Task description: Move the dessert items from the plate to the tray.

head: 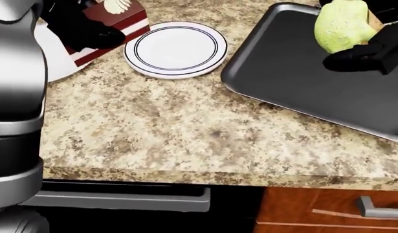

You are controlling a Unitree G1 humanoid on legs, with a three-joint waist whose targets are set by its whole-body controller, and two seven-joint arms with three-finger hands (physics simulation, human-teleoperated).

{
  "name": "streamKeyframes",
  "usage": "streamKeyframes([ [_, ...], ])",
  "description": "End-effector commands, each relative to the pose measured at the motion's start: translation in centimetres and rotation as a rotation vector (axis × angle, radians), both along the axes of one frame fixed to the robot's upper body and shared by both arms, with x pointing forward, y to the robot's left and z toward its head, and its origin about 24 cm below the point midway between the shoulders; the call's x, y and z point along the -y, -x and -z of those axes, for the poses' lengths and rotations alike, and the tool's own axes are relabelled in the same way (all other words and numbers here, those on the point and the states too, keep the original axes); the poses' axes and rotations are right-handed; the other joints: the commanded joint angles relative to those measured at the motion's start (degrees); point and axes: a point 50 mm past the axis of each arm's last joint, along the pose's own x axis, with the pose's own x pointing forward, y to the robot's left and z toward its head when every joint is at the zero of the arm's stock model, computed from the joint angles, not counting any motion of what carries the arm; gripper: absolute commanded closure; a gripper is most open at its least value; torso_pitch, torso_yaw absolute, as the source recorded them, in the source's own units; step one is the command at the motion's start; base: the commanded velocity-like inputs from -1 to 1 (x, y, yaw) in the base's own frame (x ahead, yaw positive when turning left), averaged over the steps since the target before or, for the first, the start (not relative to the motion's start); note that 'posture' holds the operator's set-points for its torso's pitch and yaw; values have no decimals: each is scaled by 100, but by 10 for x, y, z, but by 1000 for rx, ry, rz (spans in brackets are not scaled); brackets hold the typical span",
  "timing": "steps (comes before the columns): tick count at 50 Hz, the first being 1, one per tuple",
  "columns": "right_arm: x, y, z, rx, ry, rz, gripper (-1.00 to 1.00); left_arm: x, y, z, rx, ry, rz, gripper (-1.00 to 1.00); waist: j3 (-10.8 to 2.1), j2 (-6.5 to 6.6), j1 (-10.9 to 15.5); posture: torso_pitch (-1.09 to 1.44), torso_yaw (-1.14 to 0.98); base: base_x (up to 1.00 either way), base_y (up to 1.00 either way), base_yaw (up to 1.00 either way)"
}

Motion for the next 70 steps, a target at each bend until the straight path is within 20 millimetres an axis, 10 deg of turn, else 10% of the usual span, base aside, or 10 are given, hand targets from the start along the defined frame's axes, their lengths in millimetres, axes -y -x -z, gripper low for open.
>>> streamKeyframes([
  [1, 6, 10, -23, 113, 19, 35, 100, 11, 13, -32, 156, -21, 45, 100, -158, -18, -50, 0, 0, 0, -32, 0],
  [4, 5, 11, -23, 113, 18, 34, 100, 11, 13, -32, 156, -21, 46, 100, -195, -592, -67, 0, 0, 0, -36, 0],
  [15, 4, 12, -25, 123, 18, 26, 100, 12, 14, -33, 159, -21, 50, 100, -150, 248, -35, 0, 0, 0, -32, 0],
  [23, 3, 11, -23, 117, 16, 26, 100, 11, 14, -33, 159, -19, 49, 100, -220, 261, -68, 0, 0, 0, -37, 0],
  [29, 3, 12, -24, 121, 18, 22, 99, 12, 14, -34, 162, -18, 51, 100, -166, -93, -35, 0, 0, 0, -47, 0],
  [32, 2, 14, -25, 122, 34, 20, 100, 12, 15, -37, 170, -14, 51, 100, -26, -804, -17, 0, 0, 0, -2, 0],
  [36, 1, 13, -25, 119, 51, 11, 100, 14, 16, -40, 174, -15, 56, 100, -256, -586, -22, 0, 0, 5, 15, 0],
  [54, -2, 11, -27, 127, 42, 8, 99, 13, 16, -39, 177, -12, 61, 100, -132, 295, -270, 0, 0, 21, 17, 0],
  [61, -2, 13, -28, 130, 35, 5, 98, 17, 20, -43, 180, -8, 77, 100, -38, -224, -134, 0, 0, 0, 0, 0],
  [70, -1, 13, -29, 136, 33, 4, 98, 42, 18, -41, 183, 14, 127, 100, -74, -277, -50, 0, 0, 0, 0, 0],
])
